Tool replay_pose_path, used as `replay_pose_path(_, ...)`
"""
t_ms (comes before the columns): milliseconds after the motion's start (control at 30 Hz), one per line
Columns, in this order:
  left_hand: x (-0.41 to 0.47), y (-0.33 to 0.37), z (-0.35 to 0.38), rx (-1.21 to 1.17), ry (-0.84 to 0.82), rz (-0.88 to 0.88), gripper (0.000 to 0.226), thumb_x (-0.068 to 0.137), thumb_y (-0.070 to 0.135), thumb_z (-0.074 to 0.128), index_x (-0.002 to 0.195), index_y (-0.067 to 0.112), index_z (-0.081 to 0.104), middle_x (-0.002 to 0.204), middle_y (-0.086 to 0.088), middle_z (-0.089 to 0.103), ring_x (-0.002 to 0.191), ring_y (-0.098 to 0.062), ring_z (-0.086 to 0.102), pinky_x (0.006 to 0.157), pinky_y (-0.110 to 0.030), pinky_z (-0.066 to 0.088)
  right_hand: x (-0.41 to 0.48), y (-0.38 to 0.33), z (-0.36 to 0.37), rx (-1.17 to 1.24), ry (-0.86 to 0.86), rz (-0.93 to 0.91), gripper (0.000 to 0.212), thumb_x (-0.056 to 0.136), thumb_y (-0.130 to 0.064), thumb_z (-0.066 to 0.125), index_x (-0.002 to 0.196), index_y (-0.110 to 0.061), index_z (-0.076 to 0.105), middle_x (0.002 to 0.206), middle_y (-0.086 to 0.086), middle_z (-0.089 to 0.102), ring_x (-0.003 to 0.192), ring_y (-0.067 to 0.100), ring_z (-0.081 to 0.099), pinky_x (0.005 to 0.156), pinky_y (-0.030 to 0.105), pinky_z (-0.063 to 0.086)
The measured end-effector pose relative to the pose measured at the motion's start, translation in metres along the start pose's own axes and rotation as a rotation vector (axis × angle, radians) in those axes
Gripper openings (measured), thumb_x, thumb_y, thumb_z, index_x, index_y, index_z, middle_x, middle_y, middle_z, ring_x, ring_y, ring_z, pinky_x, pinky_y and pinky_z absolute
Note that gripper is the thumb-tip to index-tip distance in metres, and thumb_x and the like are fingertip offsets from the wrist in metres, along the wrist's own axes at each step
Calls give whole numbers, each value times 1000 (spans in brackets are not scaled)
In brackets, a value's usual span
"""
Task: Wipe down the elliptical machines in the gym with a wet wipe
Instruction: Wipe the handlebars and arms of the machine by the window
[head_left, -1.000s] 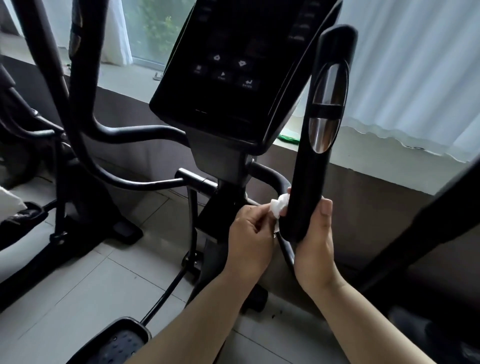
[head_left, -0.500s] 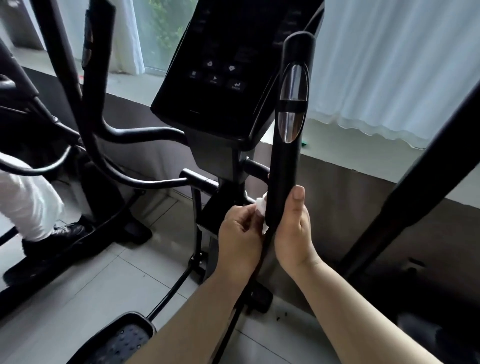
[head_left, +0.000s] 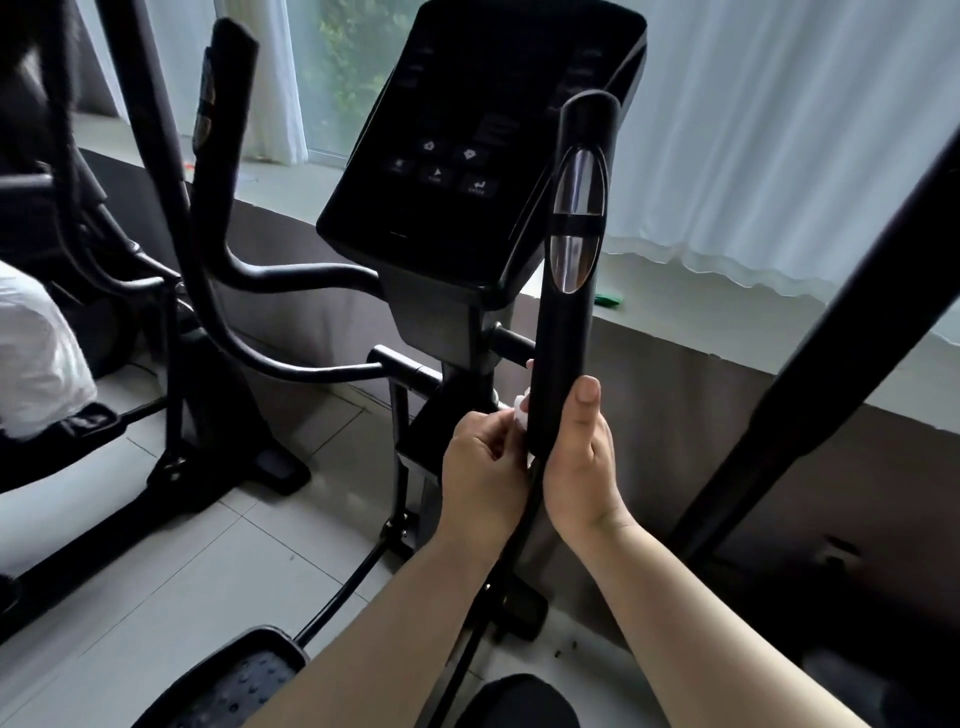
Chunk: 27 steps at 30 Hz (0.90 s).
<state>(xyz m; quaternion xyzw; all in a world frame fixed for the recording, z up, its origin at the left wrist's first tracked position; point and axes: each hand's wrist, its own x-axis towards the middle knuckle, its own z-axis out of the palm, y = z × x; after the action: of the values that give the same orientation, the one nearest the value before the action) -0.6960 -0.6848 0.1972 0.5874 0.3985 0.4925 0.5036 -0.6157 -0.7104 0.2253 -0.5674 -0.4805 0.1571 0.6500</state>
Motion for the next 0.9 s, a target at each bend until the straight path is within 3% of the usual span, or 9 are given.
replay_pose_path(167, -5, 1, -1, -6, 15, 30, 23, 102, 25, 61, 87, 19, 78, 96, -4, 65, 86, -14, 68, 83, -35, 58, 1, 4, -1, -25, -38, -4, 78, 90, -85, 9, 90, -24, 58, 97, 5, 61, 104, 30, 60, 100, 60, 43)
replay_pose_path(333, -6, 10, 0, 54, 34, 16, 20, 102, 18, 61, 93, 14, 79, 98, -1, 63, 85, 1, 63, 75, -10, 48, 0, 7, -4, -52, -50, 22, 85, 89, -86, 10, 93, -17, 58, 105, 8, 62, 109, 30, 57, 104, 55, 41)
replay_pose_path(500, -7, 11, 2, 25, 33, -2, 20, 101, 25, 62, 92, 19, 79, 98, 4, 63, 85, -7, 67, 79, -20, 53, 0, 9, -5, -37, -58, 63, 73, 88, -88, 13, 98, -31, 57, 117, 10, 63, 118, 32, 57, 105, 57, 42)
replay_pose_path(600, -5, 11, 2, -5, 31, -22, 22, 100, 24, 64, 84, 26, 79, 97, 5, 64, 85, -11, 69, 80, -27, 57, 0, 12, -3, -28, -50, 46, 68, 90, -85, 13, 96, -32, 55, 111, 10, 63, 116, 33, 57, 104, 59, 41)
replay_pose_path(767, -3, 11, 2, 16, 26, -29, 20, 101, 22, 63, 87, 22, 78, 97, 4, 63, 84, -8, 68, 74, -18, 52, 2, 11, -2, -42, -48, 33, 60, 92, -83, 13, 90, -37, 51, 101, 6, 60, 109, 30, 58, 101, 61, 41)
replay_pose_path(900, 2, 11, 4, 11, 15, -63, 20, 101, 25, 62, 94, 16, 78, 97, 5, 64, 83, -8, 69, 70, -16, 53, 1, 7, -6, -52, -63, 7, 73, 91, -84, 11, 97, -27, 57, 105, 4, 62, 112, 31, 57, 103, 55, 43)
